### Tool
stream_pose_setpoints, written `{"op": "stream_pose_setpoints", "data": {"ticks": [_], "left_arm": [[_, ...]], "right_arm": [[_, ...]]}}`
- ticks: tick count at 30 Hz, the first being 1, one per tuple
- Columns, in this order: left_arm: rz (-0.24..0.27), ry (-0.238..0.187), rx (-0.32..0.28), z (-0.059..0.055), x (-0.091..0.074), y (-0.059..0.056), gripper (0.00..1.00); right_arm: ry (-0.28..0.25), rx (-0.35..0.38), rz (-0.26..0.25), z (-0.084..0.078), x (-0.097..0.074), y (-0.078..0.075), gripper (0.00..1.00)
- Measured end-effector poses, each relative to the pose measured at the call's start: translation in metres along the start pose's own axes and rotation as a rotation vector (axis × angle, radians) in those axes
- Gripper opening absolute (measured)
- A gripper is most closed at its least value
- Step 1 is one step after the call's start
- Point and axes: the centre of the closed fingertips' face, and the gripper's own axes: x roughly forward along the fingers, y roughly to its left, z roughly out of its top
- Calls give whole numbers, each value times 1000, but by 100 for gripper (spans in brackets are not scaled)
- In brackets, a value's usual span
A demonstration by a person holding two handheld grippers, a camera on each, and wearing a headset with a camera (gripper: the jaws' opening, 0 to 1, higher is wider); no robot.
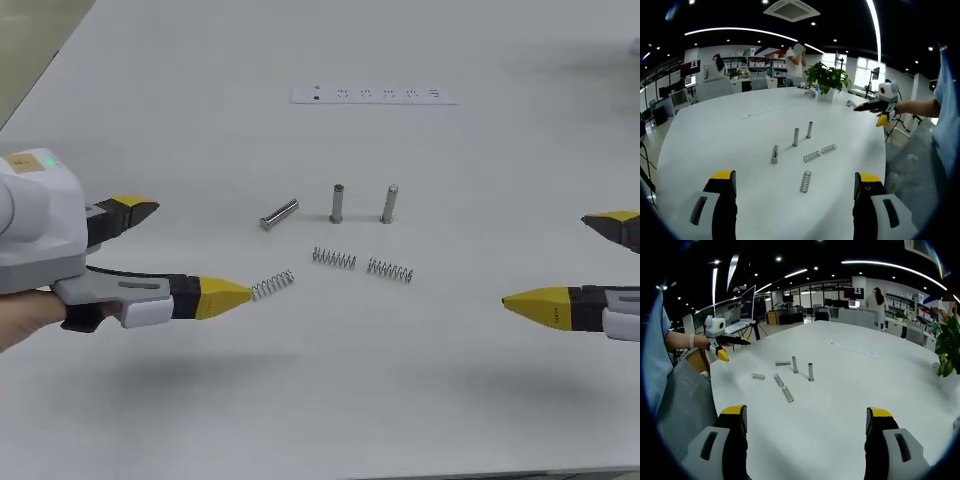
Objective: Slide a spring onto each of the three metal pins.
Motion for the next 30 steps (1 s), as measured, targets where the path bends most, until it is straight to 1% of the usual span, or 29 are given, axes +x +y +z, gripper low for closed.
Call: {"op": "stream_pose_setpoints", "data": {"ticks": [7, 14, 19, 23, 26, 30], "left_arm": [[-10, 11, 9, 1, 3, 0, 95], [-29, 26, 22, 1, 9, -1, 95], [-53, 48, 44, 1, 16, -3, 94], [-70, 64, 46, 2, 22, -1, 94], [-86, 86, 67, 2, 28, -1, 94], [-94, 96, 77, 6, 36, 3, 94]], "right_arm": [[7, -5, 5, 0, 1, -2, 98], [13, -9, 12, -1, 3, -3, 98], [16, -12, 21, -2, 6, -3, 98], [18, -15, 26, -2, 8, -4, 98], [18, -15, 31, -2, 11, -5, 98], [21, -15, 37, -3, 14, -5, 98]]}}
